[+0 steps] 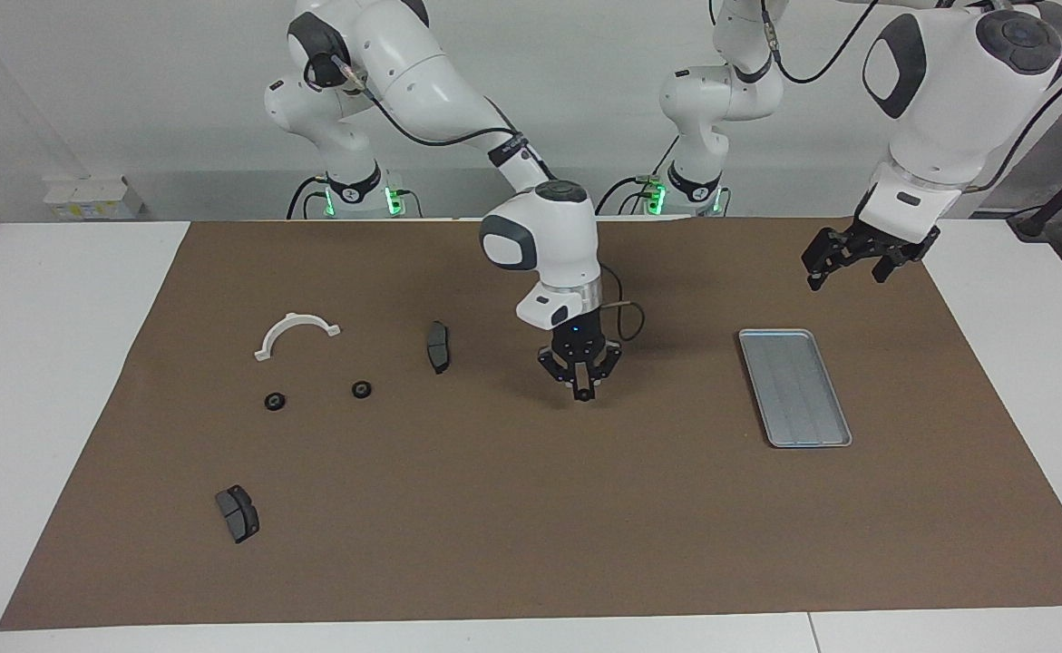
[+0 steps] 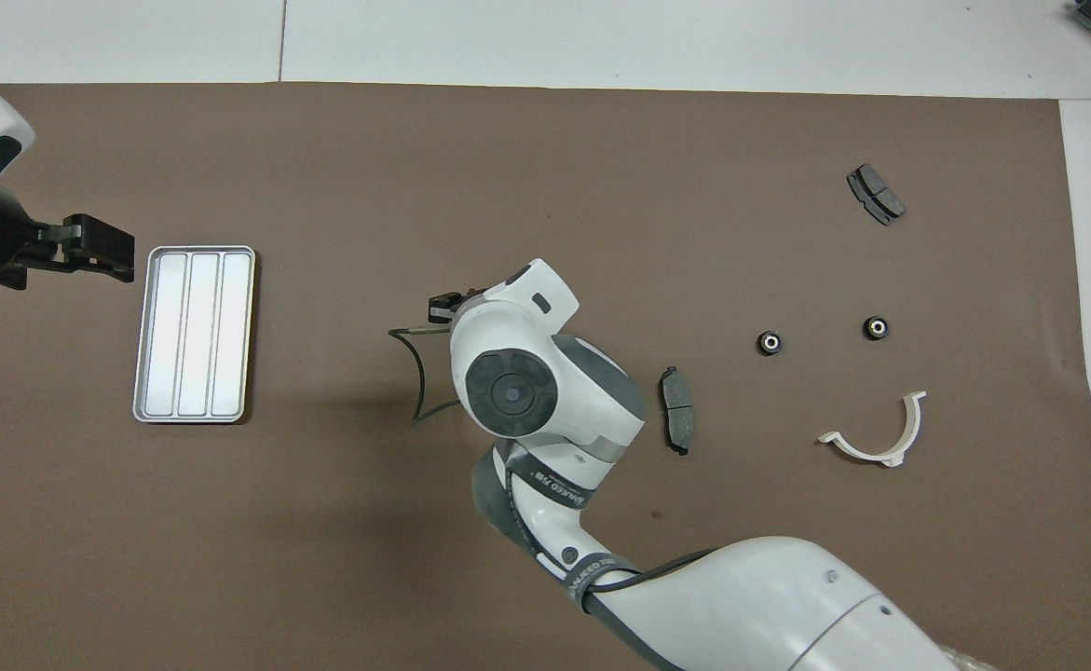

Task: Place bearing gear from tray to pile
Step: 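Carry the third gear with the right gripper to the gear pile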

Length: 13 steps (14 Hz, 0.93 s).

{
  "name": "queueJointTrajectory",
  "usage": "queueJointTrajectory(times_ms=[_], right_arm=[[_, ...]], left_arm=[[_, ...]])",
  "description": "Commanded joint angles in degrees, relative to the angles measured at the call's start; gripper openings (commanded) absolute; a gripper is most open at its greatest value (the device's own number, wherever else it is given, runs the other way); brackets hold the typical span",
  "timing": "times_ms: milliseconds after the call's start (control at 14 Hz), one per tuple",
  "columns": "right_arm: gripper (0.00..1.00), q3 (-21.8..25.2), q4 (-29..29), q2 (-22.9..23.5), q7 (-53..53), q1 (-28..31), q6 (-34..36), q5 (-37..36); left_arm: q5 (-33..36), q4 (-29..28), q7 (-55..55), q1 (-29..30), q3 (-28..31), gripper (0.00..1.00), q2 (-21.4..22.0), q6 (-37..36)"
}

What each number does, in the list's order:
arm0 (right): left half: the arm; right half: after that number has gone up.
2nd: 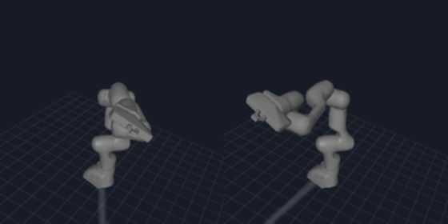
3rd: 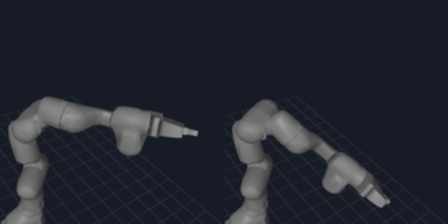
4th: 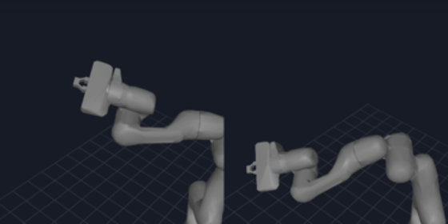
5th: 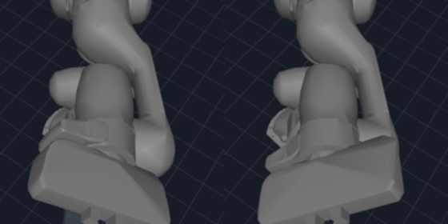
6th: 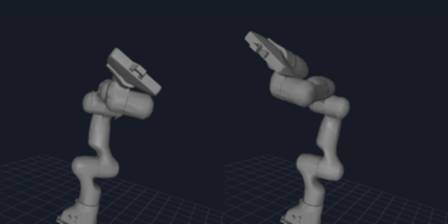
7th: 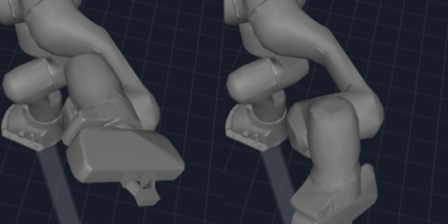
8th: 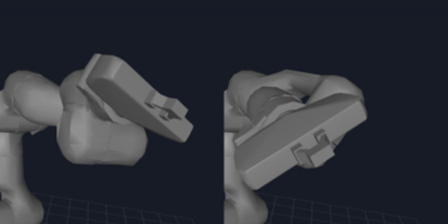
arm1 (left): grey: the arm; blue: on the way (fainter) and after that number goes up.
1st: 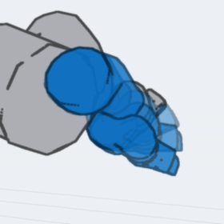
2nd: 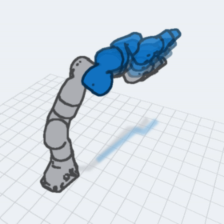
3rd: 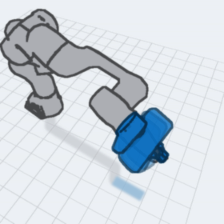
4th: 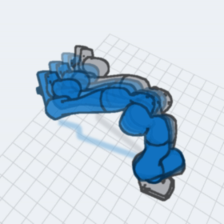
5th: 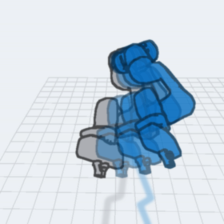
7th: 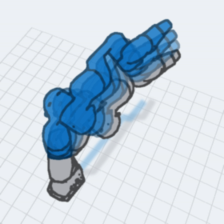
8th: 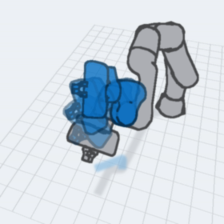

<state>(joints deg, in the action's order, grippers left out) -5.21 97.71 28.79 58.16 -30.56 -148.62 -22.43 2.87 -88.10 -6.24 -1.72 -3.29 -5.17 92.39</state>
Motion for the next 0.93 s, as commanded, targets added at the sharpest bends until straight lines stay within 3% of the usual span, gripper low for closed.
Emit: queueJointTrajectory(times_ms=[0, 430, 645, 860], right_arm=[[0.00, -0.68, 12.56, -10.04, -2.34, 6.36, -1.67, -1.74], [0.00, -0.86, 26.11, -19.46, -12.98, 20.96, -6.93, -1.56], [0.00, -0.86, 31.30, -20.52, -18.92, 27.72, -12.65, -1.56], [0.00, -0.95, 31.84, -20.44, -26.33, 33.26, -12.57, -1.39]], left_arm=[[0.56, -1.81, 0.44, 0.66, -0.41, 1.00, 1.56, 1.04], [0.56, -1.81, 0.43, 0.66, -0.41, 1.00, 1.56, 1.04], [0.56, -1.82, 0.35, 0.66, -0.41, 1.00, 1.56, 1.04], [0.56, -1.99, 0.35, 0.66, -0.41, 1.00, 1.56, 1.04]])
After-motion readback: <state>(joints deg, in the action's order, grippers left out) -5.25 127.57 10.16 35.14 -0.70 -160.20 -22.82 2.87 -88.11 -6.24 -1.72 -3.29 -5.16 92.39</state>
